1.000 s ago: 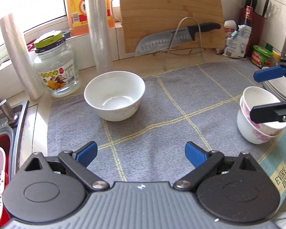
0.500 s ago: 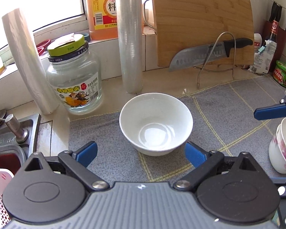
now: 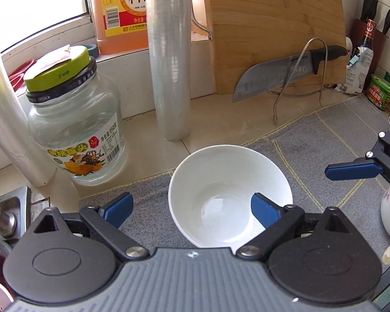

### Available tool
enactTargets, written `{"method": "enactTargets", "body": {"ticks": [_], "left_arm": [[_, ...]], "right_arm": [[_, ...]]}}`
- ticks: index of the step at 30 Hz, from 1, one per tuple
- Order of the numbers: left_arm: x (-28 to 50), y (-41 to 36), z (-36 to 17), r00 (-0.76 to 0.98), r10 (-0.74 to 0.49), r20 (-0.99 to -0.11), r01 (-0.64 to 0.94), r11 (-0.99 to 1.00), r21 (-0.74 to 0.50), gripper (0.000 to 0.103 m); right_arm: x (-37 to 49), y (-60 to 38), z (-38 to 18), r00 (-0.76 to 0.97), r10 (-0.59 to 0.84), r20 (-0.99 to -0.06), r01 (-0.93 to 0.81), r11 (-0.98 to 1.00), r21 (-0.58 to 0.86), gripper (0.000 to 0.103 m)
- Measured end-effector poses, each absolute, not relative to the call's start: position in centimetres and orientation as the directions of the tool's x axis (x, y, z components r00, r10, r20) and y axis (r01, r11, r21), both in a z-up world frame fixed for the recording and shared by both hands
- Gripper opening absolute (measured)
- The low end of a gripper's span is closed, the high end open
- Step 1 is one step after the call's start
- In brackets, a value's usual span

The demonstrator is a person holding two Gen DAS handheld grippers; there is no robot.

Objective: Organize plates and bowls
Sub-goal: 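Move the left tool to the remaining white bowl and grip its rim, then lift the white bowl with the left tool and carry it toward the bowl stack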

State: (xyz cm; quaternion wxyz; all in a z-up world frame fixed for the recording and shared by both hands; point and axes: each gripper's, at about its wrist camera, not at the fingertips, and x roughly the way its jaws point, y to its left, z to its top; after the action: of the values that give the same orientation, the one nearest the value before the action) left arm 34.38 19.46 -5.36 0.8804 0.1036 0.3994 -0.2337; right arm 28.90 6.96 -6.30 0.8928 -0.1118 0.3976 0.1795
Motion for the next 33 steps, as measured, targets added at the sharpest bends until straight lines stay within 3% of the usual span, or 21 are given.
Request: {"method": "enactTargets", "body": {"ticks": [7,11,17,33], "left_arm": [[36.1,19.5,-6.2,0.518,-0.392,-0.761,0.548,0.834,-0.057,0.086],[36.8,19.3,-6.8,0.482,-0.410,-0.774,0.572,0.816,-0.076,0.075],[37.5,19.2,-6.7,0.464,-0.437,-0.771,0.596,0.798,-0.094,0.075],[37.6,18.7,-7.1,0.426,-0.468,-0.775,0.621,0.774,-0.126,0.067]], "right_arm": [[30.0,7.3,-7.4,0.600,0.230,-0.766,-0.410,0.911,-0.048,0.103],[30.4,7.5,-7.9,0.595,0.226,-0.771,-0.413,0.909,-0.052,0.101],[31.2,7.7,-8.3,0.582,0.237,-0.778,-0.425,0.904,-0.043,0.090],[31.2,8.2,-8.1,0.585,0.266,-0.766,-0.467,0.883,-0.050,0.082]]}}
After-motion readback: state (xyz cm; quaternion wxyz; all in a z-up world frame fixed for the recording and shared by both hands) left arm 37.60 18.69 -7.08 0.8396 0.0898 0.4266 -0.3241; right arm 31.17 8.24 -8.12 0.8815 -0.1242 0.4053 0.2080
